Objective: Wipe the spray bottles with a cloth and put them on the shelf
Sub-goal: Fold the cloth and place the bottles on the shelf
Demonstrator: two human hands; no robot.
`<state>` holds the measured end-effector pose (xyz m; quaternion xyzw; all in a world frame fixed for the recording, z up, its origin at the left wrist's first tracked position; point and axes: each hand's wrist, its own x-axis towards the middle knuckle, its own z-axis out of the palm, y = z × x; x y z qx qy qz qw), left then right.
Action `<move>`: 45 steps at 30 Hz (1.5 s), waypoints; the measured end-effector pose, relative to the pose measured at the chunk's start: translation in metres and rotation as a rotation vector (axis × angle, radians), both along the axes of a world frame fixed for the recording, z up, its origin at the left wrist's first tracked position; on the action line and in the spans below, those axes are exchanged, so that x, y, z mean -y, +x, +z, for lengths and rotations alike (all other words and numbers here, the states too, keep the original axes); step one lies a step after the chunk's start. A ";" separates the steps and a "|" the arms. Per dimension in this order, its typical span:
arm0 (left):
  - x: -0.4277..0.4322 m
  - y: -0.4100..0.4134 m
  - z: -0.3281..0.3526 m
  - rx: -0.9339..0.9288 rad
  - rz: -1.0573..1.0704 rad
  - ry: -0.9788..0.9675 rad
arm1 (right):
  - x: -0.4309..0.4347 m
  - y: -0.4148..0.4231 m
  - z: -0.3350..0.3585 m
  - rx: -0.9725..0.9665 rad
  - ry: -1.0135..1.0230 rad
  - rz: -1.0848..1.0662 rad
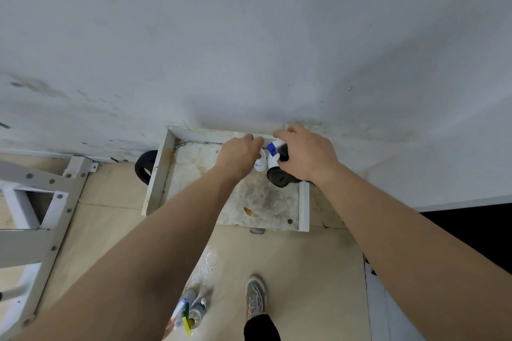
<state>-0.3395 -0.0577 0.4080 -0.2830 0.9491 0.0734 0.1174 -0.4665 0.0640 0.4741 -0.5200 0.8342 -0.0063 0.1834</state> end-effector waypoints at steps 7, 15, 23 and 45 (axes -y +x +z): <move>0.000 0.012 -0.014 -0.093 0.114 0.044 | -0.006 0.004 -0.002 -0.012 -0.032 -0.048; 0.004 0.033 -0.012 -0.114 0.226 0.153 | -0.026 0.014 -0.002 0.009 -0.086 -0.243; -0.011 0.056 0.010 -0.134 0.275 0.201 | -0.059 0.049 0.005 0.137 -0.081 -0.586; -0.156 0.537 -0.119 0.146 0.507 0.539 | -0.144 0.461 -0.141 0.357 0.438 -0.254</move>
